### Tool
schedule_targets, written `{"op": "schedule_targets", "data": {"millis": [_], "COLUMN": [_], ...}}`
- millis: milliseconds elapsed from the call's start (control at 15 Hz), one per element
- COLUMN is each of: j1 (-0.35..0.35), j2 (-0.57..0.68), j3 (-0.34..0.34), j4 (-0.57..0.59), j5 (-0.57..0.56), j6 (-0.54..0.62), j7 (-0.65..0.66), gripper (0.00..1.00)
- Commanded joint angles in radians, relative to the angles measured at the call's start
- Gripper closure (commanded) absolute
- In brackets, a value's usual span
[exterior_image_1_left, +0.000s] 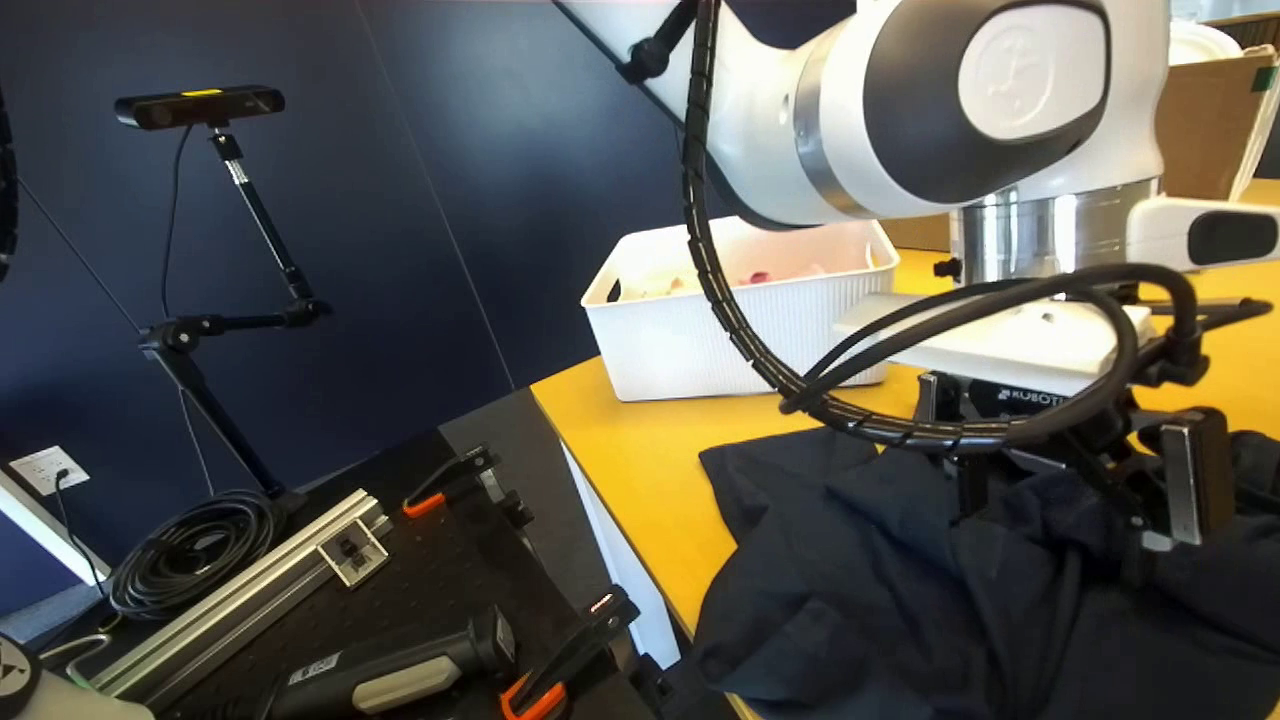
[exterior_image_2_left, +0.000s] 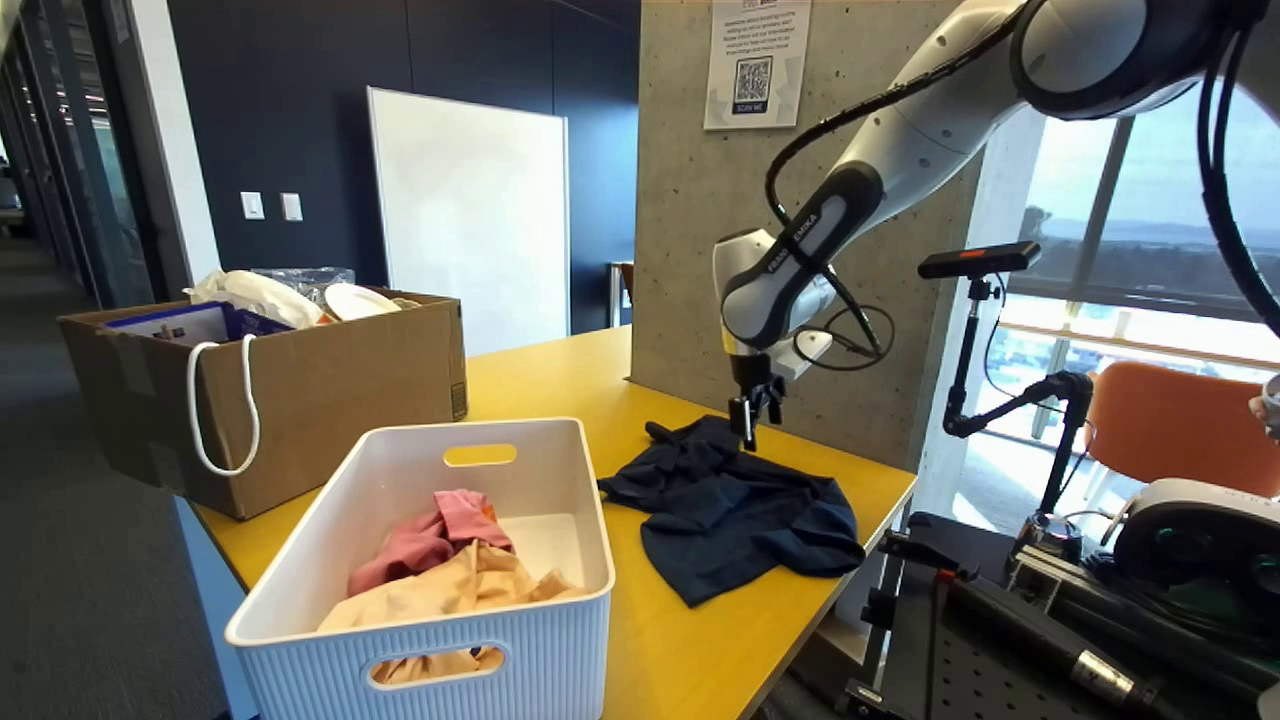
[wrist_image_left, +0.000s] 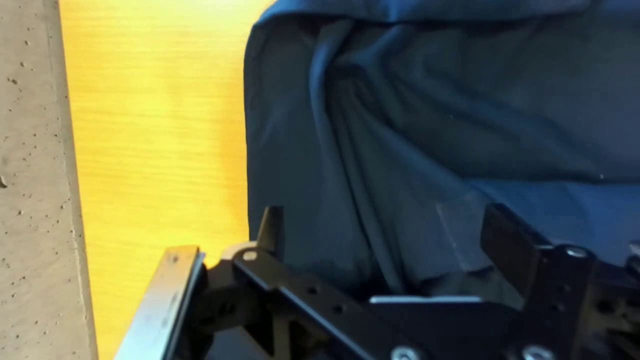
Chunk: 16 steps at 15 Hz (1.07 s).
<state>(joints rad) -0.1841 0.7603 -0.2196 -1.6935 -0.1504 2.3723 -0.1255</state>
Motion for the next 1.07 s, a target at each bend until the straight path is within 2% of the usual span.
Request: {"op": "schedule_targets", "data": {"millis": [0,333,733,1000], "j1": [-0.050,-0.084,-0.082,-0.094], "j2": [0.043,0.073,0.161,0.211], "j3": [0.059,0.124,0.225,0.254], "j4": [0.122,0.235,0.343,0.351], "j5": [0.088,0.240,0.389,0.452], "j6": [-0.047,-0.051,-0.057,-0.044], "j7": [0.037,0.097,0.125,0.135], "gripper": [0.00,0.00,0.00,0.00]}}
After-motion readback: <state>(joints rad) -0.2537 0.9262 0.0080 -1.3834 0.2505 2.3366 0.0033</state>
